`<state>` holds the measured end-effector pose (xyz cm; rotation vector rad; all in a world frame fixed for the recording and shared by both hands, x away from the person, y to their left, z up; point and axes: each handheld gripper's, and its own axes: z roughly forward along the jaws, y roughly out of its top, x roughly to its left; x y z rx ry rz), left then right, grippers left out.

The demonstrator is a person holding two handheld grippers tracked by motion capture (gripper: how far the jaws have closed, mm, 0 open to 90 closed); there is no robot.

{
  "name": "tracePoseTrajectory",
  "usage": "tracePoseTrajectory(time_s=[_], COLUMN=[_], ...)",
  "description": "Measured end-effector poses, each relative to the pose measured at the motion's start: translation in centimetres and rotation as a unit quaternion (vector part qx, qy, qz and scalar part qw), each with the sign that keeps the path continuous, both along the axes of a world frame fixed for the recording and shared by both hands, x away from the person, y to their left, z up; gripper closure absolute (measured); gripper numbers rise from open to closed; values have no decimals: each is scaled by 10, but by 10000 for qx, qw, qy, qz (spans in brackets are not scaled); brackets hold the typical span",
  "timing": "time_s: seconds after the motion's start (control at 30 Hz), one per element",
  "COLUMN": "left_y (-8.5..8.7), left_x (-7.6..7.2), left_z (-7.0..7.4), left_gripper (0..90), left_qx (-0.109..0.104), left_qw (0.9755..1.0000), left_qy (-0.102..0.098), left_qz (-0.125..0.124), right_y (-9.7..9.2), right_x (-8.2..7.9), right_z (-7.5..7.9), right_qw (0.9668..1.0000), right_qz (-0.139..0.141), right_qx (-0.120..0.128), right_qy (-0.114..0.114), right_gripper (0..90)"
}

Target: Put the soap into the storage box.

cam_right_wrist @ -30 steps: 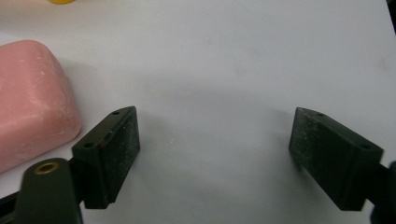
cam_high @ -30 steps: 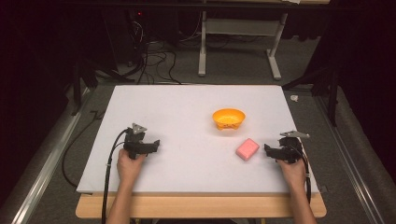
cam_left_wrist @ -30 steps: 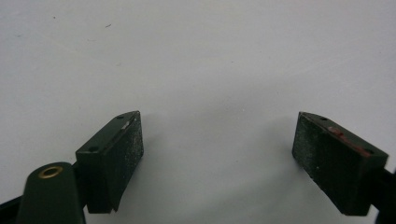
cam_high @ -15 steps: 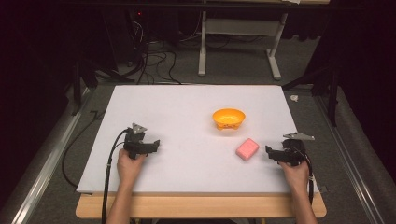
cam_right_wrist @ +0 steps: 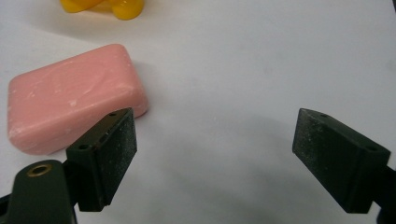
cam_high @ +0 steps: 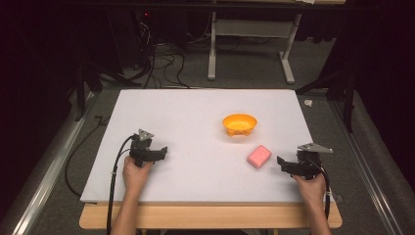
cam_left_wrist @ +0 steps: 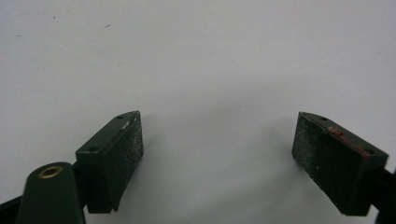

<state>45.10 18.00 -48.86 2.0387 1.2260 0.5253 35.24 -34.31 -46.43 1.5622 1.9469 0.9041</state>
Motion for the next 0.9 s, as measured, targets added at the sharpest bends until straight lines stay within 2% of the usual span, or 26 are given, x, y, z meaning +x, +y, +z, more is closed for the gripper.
tracePoseTrajectory(time_s=[0.3, 0.47, 0.67, 0.9], left_y=[0, 0, 0, 0], left_x=[0, 0, 0, 0], left_z=[0, 0, 0, 0], left_gripper=[169, 169, 169, 169], left_qx=[1, 4, 2, 6], left_qw=[10000, 10000, 10000, 10000], left_qy=[-1, -2, -2, -3], left_qz=[1, -1, 0, 0], right_y=[9, 20, 30, 40], right_x=[-9, -12, -13, -10], right_z=[3, 5, 9, 10], right_qw=[9995, 9988, 9972, 9959], right_qz=[253, 447, 672, 841], right_qx=[127, 86, 114, 93], right_qy=[-111, -195, -316, -317], right_gripper=[141, 141, 131, 126])
